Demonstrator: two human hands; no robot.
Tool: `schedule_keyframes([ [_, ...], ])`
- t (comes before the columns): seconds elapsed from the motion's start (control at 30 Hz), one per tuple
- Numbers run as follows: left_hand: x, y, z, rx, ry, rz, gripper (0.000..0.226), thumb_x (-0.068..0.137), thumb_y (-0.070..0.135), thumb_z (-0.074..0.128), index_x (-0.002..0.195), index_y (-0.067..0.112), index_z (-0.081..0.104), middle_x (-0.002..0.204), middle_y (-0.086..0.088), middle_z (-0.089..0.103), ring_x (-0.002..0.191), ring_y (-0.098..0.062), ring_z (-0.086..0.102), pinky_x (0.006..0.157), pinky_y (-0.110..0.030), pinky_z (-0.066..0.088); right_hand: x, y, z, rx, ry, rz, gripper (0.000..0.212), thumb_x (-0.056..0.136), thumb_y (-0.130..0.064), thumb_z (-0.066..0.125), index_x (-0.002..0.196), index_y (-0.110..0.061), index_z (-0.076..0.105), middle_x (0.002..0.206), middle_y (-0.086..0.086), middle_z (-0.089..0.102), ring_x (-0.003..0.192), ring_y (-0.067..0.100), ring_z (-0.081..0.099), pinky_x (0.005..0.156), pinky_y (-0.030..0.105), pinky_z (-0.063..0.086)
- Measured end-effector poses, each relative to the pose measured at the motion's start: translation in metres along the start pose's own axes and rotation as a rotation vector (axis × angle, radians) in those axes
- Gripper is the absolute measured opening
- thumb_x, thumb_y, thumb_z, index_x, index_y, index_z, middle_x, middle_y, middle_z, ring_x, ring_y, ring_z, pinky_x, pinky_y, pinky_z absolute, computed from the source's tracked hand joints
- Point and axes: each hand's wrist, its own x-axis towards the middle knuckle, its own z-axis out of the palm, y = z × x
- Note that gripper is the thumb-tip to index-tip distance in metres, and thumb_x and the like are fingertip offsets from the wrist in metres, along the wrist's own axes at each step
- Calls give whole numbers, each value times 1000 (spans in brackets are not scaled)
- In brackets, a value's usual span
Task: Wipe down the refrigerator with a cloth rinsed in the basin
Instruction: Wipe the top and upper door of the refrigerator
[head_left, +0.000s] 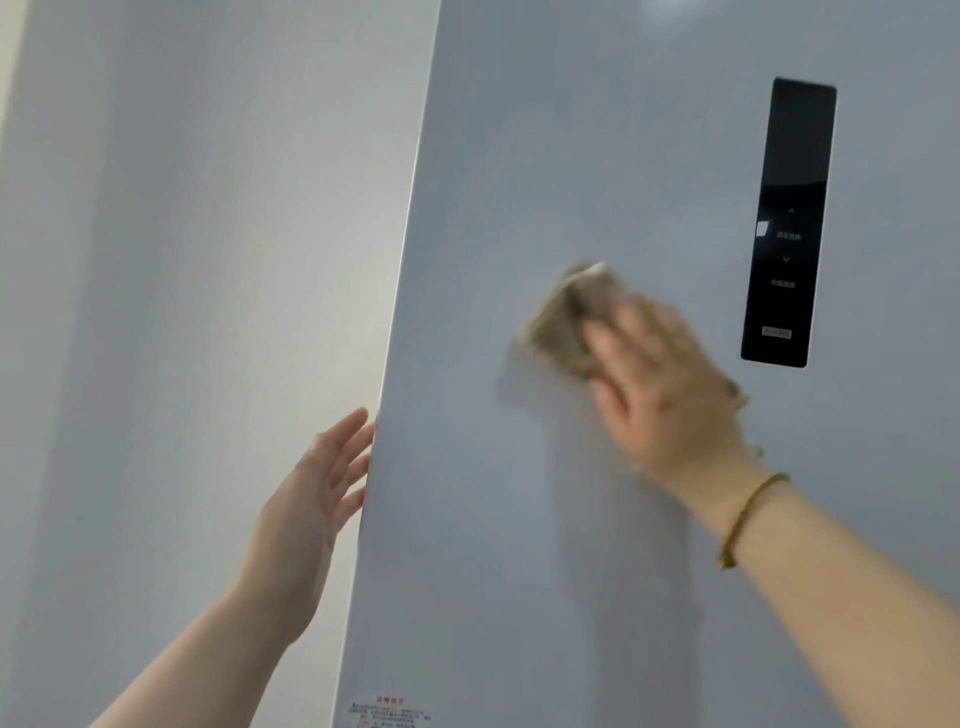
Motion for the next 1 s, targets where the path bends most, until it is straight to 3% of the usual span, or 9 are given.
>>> schedule_keyframes([
  [0.07, 4, 6, -2, 88, -18, 20, 20, 91, 42, 38, 99, 33, 54, 107, 8, 63, 95, -9, 60, 80, -28, 45, 11, 33, -10, -5, -36, 199, 41, 85, -20, 40, 120, -1, 49, 125, 28, 54, 118, 38, 39, 103, 45, 31],
  [0.17, 14, 21, -1, 261, -78, 60, 40, 62, 63, 43, 97, 45, 50, 102, 13, 63, 94, -8, 61, 78, -28, 46, 19, 31, -13, -25, -42, 339, 45, 86, -22, 39, 122, 4, 51, 129, 29, 50, 119, 48, 42, 102, 51, 31],
  [0.23, 18, 28, 3, 306, -96, 89, 38, 64, 62, 39, 98, 48, 49, 104, 15, 61, 96, -6, 60, 76, -27, 46, 18, 2, -5, -67, 13, 203, 40, 90, -26, 36, 119, 0, 49, 122, 28, 55, 116, 42, 40, 104, 48, 29],
  [0.33, 19, 31, 7, 295, -73, 95, 19, 82, 52, 42, 96, 43, 51, 105, 14, 60, 94, -9, 59, 72, -26, 46, 11, -45, 9, 17, -25, -241, 26, 92, -20, 33, 113, -12, 46, 114, 18, 65, 113, 35, 47, 107, 39, 23],
  [0.43, 18, 29, 5, 279, -68, 87, 28, 96, 38, 28, 96, 38, 56, 107, 13, 62, 98, -12, 60, 81, -29, 47, 43, -42, 11, 59, -119, -376, 31, 92, -18, 34, 112, -15, 57, 118, 11, 64, 106, 33, 62, 100, 40, 33],
  [0.57, 19, 26, 2, 259, -66, 73, 33, 96, 35, 27, 97, 35, 59, 109, 15, 63, 98, -10, 61, 86, -32, 47, 116, -3, 16, -20, -75, -44, 43, 77, -19, 42, 111, -4, 63, 123, 20, 59, 104, 41, 59, 94, 48, 44],
  [0.7, 21, 26, -7, 192, -110, 19, 40, 94, 41, 24, 101, 29, 61, 107, 15, 67, 99, -11, 63, 83, -33, 47, 126, -25, 13, 56, -170, 363, 46, 91, -17, 40, 136, -10, 40, 149, 14, 28, 135, 34, 28, 114, 43, 12],
  [0.83, 21, 25, -13, 57, -141, -50, 44, 97, 40, 19, 103, 24, 59, 107, 8, 67, 95, -11, 65, 78, -31, 46, 43, -95, 25, 66, -51, 88, 40, 81, -16, 42, 117, -9, 57, 128, 17, 56, 117, 39, 49, 106, 43, 25],
  [1.0, 9, 13, -12, 25, -105, -57, 40, 98, 37, 19, 103, 23, 57, 107, 9, 64, 98, -4, 60, 81, -25, 44, -65, -164, 16, 115, -216, -99, 42, 82, -16, 42, 123, -15, 44, 138, 7, 40, 126, 30, 36, 112, 42, 16],
])
